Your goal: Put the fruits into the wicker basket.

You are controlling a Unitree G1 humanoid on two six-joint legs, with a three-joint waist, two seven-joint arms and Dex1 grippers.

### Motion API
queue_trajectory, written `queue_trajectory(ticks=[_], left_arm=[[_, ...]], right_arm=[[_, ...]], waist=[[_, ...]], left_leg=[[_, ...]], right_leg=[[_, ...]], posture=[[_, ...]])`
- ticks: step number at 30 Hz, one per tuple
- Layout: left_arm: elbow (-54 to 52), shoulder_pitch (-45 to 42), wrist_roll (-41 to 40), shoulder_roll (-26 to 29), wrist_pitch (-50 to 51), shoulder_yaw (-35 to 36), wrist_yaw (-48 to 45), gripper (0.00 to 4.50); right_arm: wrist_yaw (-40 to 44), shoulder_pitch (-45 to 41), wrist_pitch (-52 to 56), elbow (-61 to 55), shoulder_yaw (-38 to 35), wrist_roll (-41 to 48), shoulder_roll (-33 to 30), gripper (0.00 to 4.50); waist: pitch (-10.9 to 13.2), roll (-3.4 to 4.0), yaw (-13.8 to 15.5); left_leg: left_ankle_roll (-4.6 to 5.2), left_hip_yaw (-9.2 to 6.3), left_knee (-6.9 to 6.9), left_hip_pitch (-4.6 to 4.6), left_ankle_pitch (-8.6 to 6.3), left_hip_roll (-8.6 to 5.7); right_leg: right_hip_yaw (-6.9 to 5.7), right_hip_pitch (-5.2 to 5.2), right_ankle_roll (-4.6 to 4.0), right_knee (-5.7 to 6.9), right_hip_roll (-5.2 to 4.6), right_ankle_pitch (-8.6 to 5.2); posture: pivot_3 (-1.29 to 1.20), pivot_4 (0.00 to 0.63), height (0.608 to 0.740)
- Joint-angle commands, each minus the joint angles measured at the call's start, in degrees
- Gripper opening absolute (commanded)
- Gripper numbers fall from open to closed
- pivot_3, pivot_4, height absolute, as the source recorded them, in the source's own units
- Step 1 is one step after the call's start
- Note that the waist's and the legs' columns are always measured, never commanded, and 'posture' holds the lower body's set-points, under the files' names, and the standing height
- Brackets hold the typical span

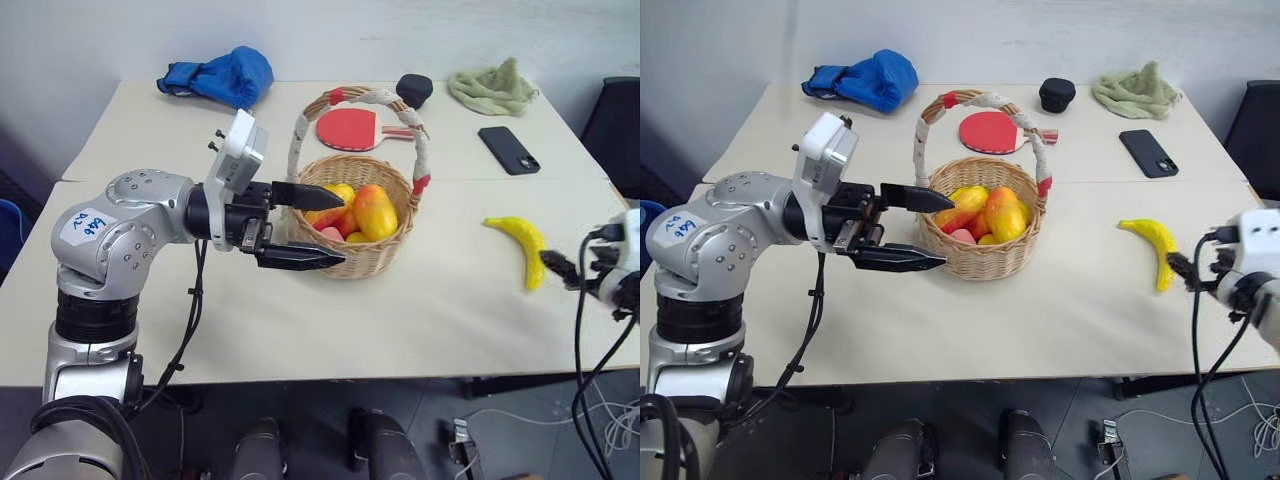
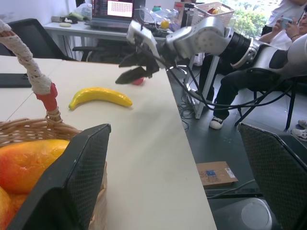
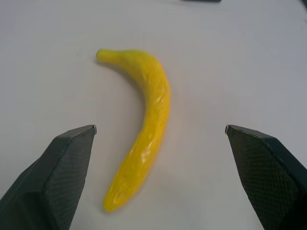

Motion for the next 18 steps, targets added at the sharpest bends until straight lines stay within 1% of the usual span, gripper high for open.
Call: queue_trajectory(ticks=[1, 4, 9, 12, 16, 17, 18], left_arm=[[-1.6, -0.7, -2.2, -0.6, 0.0, 1.5, 1.9, 4.47], [-1.3, 0.0, -0.5, -0.3, -1.2, 0.6, 3.3, 4.47], [-1.1, 0.1, -0.5, 0.9, -1.3, 0.7, 3.6, 4.47], [-0.4, -0.1, 0.3, 1.2, -1.9, 0.1, 3.8, 4.50], [-0.2, -1.0, 0.4, 1.3, -2.0, -0.2, 3.9, 4.50], [0.0, -1.1, 0.6, 1.4, -2.2, -0.3, 3.8, 4.50], [0.1, -1.2, 0.8, 1.5, -2.5, -0.4, 3.7, 4.50]], right_arm=[[-0.9, -4.1, -5.3, 7.8, -0.4, -3.1, 3.5, 4.50], [-2.2, -6.4, -7.0, 13.1, -1.7, -3.7, 7.0, 4.50], [-1.0, -7.3, -8.7, 16.0, -1.0, -4.7, 9.1, 4.50], [-1.0, -8.1, -10.2, 18.1, 0.1, -6.2, 10.1, 3.89], [0.1, -9.2, -13.0, 20.2, 1.3, -8.3, 11.1, 2.56], [0.4, -9.5, -13.2, 20.2, 1.0, -8.2, 11.4, 2.09], [0.6, -9.6, -13.5, 20.1, 0.7, -8.1, 11.6, 1.78]], waist=[[0.0, 0.00, -0.2], [0.0, 0.03, -0.2], [0.0, 0.07, -0.1], [0.0, 0.08, -0.2], [0.0, 0.09, -0.3], [0.0, 0.09, -0.3], [0.0, 0.09, -0.3]], left_leg=[[0.00, 0.02, 0.00, 0.00, 0.00, 0.00], [0.00, 0.04, 0.01, 0.02, 0.04, -0.01], [-0.01, 0.03, -0.01, 0.01, 0.04, -0.01], [-0.01, 0.03, -0.01, 0.01, 0.04, -0.01], [-0.01, 0.03, -0.01, 0.02, 0.05, -0.01], [-0.01, 0.03, -0.01, 0.03, 0.05, 0.00], [-0.02, 0.03, -0.01, 0.03, 0.05, 0.00]], right_leg=[[0.01, 0.00, 0.00, -0.01, -0.01, 0.00], [0.02, 0.00, 0.00, 0.01, -0.02, 0.00], [0.02, 0.00, 0.00, 0.00, -0.02, 0.00], [0.02, 0.00, 0.00, -0.01, -0.02, 0.00], [0.02, 0.00, 0.00, 0.00, -0.01, 0.00], [0.02, 0.00, 0.00, 0.01, -0.01, 0.00], [0.02, 0.00, 0.00, 0.02, 0.00, 0.00]], posture=[[0.00, 0.150, 0.740], [0.00, 0.150, 0.740], [0.00, 0.150, 0.740], [0.00, 0.150, 0.740], [0.00, 0.150, 0.740], [0.00, 0.150, 0.740], [0.00, 0.150, 0.740]])
